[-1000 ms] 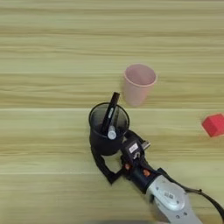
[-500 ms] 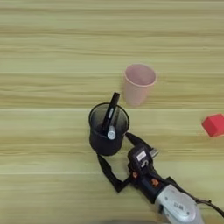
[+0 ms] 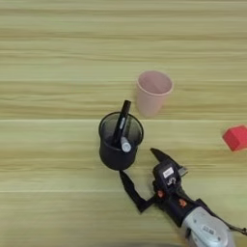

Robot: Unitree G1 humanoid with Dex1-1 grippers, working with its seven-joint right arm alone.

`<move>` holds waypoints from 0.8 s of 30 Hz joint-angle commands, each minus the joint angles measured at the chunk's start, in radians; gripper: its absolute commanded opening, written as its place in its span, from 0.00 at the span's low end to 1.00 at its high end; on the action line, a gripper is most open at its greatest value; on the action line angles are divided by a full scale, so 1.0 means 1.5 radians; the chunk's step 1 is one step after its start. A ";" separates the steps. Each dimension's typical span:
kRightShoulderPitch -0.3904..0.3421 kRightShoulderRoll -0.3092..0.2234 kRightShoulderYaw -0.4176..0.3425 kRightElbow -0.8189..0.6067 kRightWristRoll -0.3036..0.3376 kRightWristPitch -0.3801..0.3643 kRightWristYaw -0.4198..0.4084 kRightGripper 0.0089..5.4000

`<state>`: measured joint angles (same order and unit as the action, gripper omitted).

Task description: Move the objects on the table

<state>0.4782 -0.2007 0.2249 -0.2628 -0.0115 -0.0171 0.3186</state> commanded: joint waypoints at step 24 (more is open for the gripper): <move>-0.045 -0.003 -0.092 0.009 -0.018 0.068 -0.065 1.00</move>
<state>0.4421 -0.1976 0.1065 -0.2757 -0.0117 0.0572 0.2481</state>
